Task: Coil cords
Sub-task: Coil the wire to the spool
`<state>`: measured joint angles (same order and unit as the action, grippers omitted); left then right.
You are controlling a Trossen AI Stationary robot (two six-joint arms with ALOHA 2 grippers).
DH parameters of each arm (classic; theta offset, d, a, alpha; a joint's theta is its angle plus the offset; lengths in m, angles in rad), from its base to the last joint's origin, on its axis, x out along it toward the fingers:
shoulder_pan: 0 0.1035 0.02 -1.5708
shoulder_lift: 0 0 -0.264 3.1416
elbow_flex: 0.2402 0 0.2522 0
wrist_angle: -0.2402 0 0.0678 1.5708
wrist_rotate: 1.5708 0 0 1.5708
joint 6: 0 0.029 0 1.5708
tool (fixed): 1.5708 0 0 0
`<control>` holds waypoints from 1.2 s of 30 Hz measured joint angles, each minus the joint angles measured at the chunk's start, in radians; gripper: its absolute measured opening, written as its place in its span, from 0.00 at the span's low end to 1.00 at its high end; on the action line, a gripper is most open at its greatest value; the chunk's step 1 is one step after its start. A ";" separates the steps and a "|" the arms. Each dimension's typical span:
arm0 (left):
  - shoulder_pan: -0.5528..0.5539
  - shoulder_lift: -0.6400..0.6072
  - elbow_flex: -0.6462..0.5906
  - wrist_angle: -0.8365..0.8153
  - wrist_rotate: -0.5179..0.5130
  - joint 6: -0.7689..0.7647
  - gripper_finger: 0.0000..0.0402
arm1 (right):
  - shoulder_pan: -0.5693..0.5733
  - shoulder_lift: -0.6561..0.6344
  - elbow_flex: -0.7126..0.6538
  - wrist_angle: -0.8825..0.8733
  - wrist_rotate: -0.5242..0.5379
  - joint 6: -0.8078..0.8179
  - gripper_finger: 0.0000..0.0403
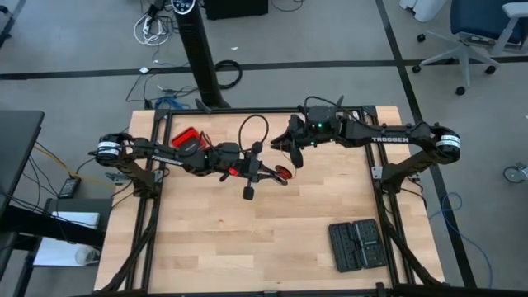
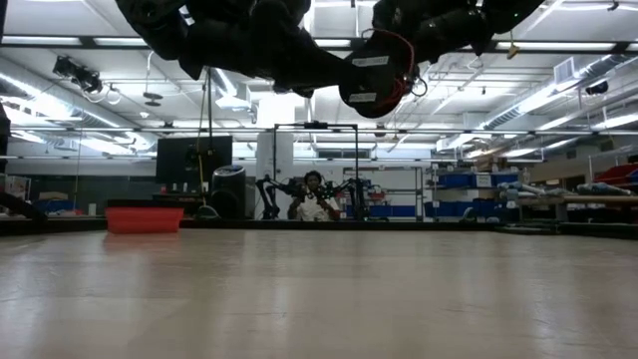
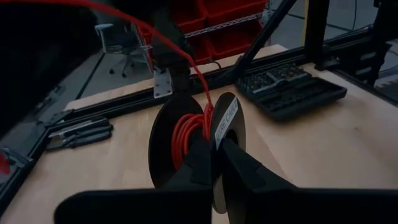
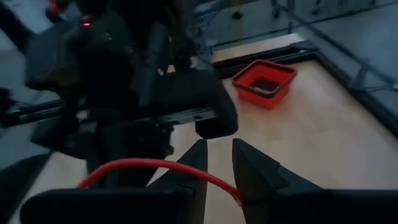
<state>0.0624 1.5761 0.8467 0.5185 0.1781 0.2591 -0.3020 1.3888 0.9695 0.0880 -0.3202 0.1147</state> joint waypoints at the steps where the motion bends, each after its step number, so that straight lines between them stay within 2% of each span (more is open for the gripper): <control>1: 0.000 0.000 0.000 0.002 0.000 -0.006 0.03 | 0.007 0.000 0.000 0.003 0.032 -0.002 0.18; 5: 0.000 0.000 0.000 0.004 -0.011 -0.010 0.03 | 0.022 0.000 -0.001 0.071 0.192 0.107 0.18; 13: 0.003 0.000 0.000 0.017 -0.026 -0.003 0.03 | 0.020 0.040 -0.001 0.420 0.193 0.191 0.19; 19: 0.002 0.000 0.000 0.057 -0.028 0.072 0.03 | -0.002 0.150 -0.001 0.602 0.227 0.268 0.19; 22: 0.002 0.000 0.000 0.082 -0.028 0.105 0.03 | -0.039 0.187 -0.002 0.547 0.123 0.254 0.19; 26: 0.002 0.000 0.000 0.064 0.014 0.103 0.03 | -0.118 0.155 -0.001 0.470 -0.043 0.202 0.19; 30: -0.004 0.000 0.000 0.052 0.039 0.094 0.03 | -0.208 0.128 0.000 0.247 -0.212 0.159 0.19; 32: -0.005 0.000 0.000 0.052 0.042 0.088 0.03 | -0.242 0.113 0.000 0.105 -0.246 0.107 0.19; 36: -0.005 0.000 0.000 0.056 0.041 0.077 0.03 | -0.280 0.105 -0.002 -0.178 -0.215 -0.016 0.19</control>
<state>0.0578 1.5764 0.8467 0.5745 0.2195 0.3359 -0.5818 1.4938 0.9672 -0.0901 -0.5356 0.0987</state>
